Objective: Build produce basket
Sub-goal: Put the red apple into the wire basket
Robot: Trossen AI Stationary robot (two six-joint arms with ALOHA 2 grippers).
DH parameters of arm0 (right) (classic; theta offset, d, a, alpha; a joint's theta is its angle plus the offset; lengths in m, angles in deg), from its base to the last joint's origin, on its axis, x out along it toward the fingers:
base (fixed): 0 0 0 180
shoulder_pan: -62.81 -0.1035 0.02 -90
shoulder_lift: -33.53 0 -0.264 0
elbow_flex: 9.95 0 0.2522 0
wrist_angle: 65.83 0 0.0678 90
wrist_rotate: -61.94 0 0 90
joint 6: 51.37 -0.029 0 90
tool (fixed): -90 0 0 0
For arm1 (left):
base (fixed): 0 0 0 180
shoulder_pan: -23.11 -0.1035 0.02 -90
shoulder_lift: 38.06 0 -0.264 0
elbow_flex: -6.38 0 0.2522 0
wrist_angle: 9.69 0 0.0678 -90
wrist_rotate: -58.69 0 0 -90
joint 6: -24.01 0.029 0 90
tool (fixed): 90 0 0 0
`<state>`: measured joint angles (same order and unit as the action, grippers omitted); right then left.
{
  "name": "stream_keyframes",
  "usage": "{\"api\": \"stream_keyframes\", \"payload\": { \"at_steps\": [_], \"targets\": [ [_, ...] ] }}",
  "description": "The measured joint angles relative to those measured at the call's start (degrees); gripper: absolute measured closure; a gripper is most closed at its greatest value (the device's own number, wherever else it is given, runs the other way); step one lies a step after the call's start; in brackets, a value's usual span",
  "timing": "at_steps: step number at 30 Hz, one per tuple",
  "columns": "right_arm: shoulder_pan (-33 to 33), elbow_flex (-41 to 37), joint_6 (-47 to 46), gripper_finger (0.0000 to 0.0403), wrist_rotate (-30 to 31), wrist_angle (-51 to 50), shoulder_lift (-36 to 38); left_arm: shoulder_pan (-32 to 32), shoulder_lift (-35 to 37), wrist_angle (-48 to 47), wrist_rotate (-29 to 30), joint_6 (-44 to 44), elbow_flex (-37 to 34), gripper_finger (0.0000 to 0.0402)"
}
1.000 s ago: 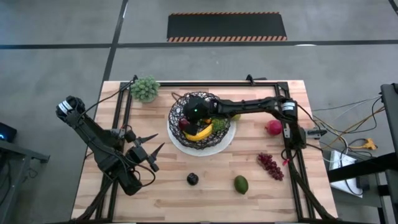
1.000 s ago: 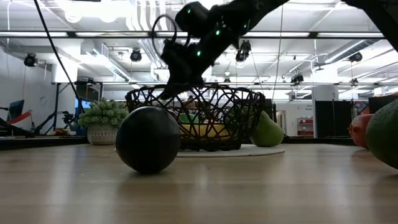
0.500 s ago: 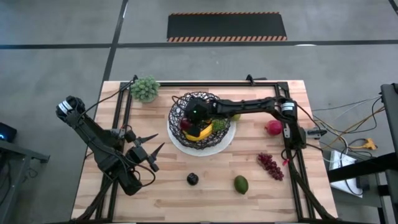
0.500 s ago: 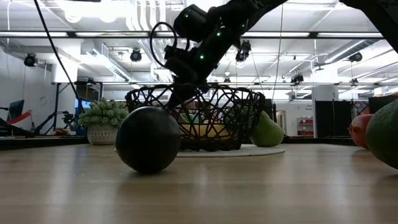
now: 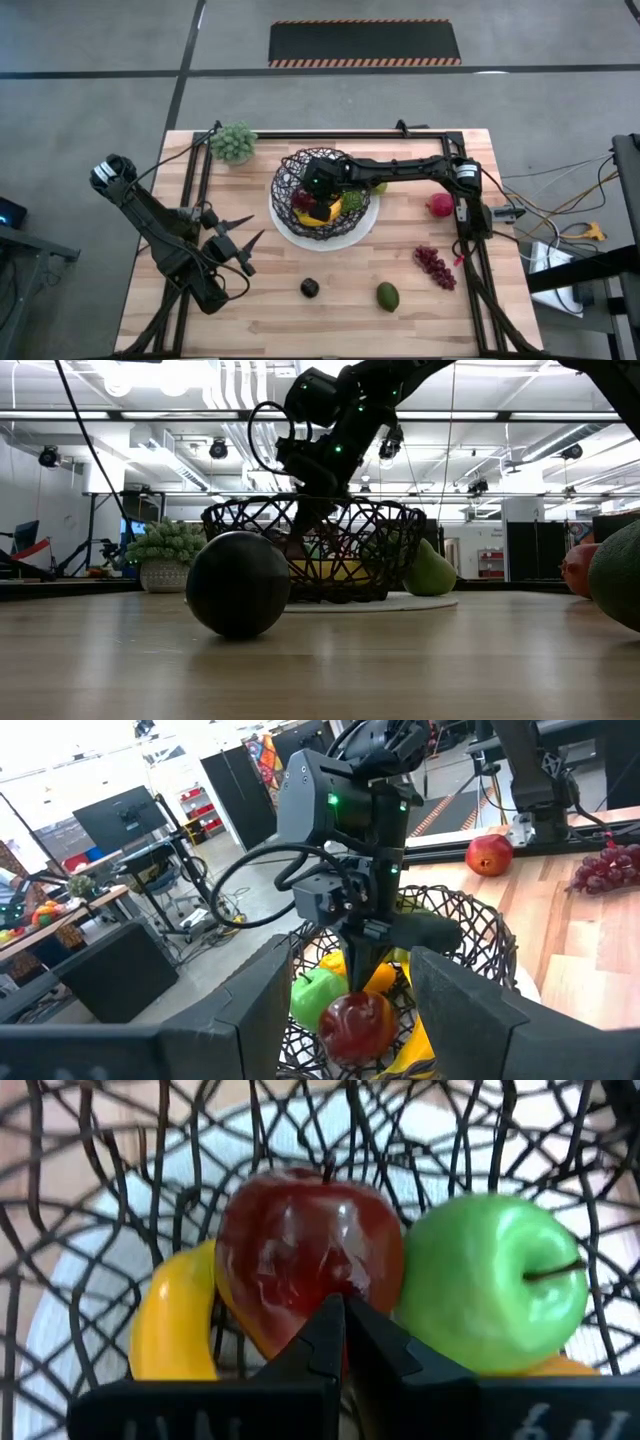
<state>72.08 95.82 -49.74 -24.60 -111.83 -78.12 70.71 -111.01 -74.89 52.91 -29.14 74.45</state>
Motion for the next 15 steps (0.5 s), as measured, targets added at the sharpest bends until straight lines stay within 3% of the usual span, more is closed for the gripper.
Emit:
{"api": "stream_keyframes", "payload": {
  "at_steps": [9, 15],
  "targets": [
    [-1.14, -0.46, -0.03, 0.0394, -0.9, -11.15, -0.3, 0.0, 0.0, 0.0, 0.0, 0.0, -0.07, 0.0214],
    [-1.15, -0.26, -0.7, 0.0394, 4.23, -13.05, 2.98, 0.0, 0.0, 0.0, 0.0, 0.0, -0.11, 0.0214]
  ]
}}
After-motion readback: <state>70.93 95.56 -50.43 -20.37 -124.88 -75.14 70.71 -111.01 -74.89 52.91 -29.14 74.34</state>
